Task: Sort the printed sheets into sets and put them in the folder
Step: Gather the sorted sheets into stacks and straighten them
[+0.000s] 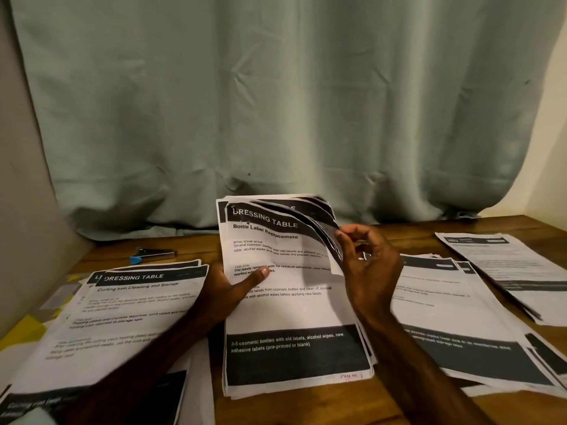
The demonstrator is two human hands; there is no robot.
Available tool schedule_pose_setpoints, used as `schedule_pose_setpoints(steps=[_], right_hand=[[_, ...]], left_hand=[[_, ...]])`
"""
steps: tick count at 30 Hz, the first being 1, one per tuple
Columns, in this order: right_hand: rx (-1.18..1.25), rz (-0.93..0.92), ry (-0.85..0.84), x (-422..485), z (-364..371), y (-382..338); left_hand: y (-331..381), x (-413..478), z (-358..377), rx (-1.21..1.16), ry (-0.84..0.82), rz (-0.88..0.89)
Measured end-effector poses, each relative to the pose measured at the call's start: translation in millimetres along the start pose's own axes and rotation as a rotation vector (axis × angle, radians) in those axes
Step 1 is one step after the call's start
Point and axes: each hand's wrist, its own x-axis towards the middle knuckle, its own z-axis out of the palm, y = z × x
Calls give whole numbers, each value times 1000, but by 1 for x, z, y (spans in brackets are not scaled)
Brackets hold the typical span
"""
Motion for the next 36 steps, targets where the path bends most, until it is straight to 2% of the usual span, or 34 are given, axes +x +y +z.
schedule_pose_setpoints(steps=[4,7,9,12,14,18,22,24,27,29,33,36], right_hand=[[-155,-102,16,0,3,5],[-135,-136,-14,-2,3,3],[-21,-156,-110,-4,0,-1],[219,-78,-317,-10,-4,-10],[336,-35,-362,-12,-4,-13],[437,169,-281,-10,0,-16],[348,306,-245,-6,2,-9],[209,285,-187,-6,4,-1],[-110,100,-82,-4,6,7],[-199,96,-42,0,6,9],[-67,226,-50,1,5,7],[22,182,-16,-1,3,2]], left_hand=[[-1,2,-1,-14,21,-17],[1,2,-1,0,18,-13],[0,3,-2,-13,17,-9],[1,4,-3,-11,40,-4],[-3,7,-5,-10,70,-3],[-2,7,-9,55,91,84],[-3,4,-6,102,74,116],[0,2,-4,92,81,95],[3,0,0,27,32,38],[5,-1,1,41,19,33],[7,-4,2,19,8,13],[10,-4,3,26,10,10]])
